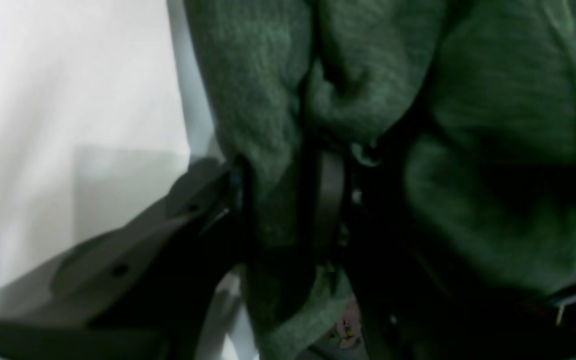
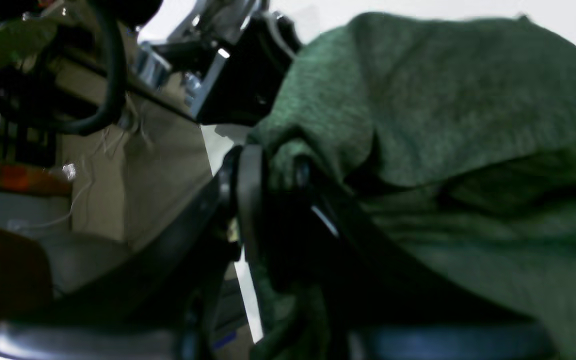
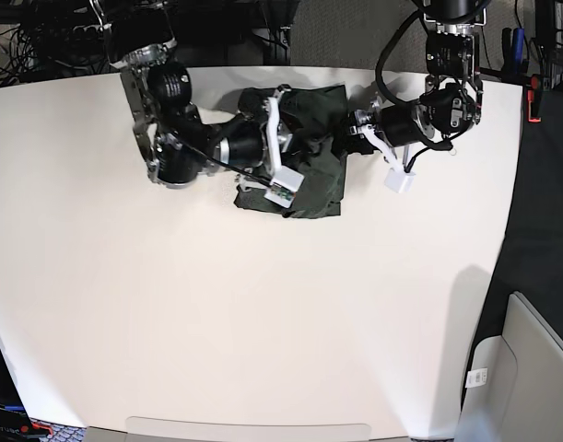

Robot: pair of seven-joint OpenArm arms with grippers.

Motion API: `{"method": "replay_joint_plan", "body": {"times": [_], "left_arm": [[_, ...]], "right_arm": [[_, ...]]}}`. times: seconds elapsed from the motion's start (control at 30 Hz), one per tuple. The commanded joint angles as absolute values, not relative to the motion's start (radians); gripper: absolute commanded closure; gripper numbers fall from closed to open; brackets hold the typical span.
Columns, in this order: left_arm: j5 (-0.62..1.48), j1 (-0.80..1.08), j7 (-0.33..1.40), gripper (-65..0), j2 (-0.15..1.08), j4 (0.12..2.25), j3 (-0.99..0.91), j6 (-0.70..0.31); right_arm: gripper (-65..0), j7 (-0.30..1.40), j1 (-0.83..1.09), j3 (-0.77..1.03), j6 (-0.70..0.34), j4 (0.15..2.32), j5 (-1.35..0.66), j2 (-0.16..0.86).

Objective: Fold the T-shirt properly
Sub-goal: 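Push the folded end further over the shirt with the right gripper, then release the left gripper and move it to the bundle's other side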

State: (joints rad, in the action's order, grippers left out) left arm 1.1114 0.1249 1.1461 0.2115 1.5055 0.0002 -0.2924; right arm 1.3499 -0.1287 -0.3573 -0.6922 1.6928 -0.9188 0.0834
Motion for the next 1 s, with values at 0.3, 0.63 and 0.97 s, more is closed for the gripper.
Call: {"method": "replay_joint_plan", "body": {"times": [0.3, 0.63, 0.97], "left_arm": [[1.118, 0.128, 1.142, -16.6, 0.271, 1.511, -0.062, -0.286], [1.119, 0.130, 1.152, -16.9, 0.271, 1.511, -0.110, -0.288], [1.119, 0.130, 1.184, -24.8, 0.277, 1.512, -0.125, -0.288]], "right_arm": [[-5.0, 1.330, -0.282, -0.516, -0.698, 1.544, -0.946, 0.039], [-26.4, 1.325, -0.320, -0.595, -0.698, 1.495, -0.802, 0.007], [-39.4, 1.323, -0.351, -0.585, -0.698, 1.503, -0.797, 0.002]]}}
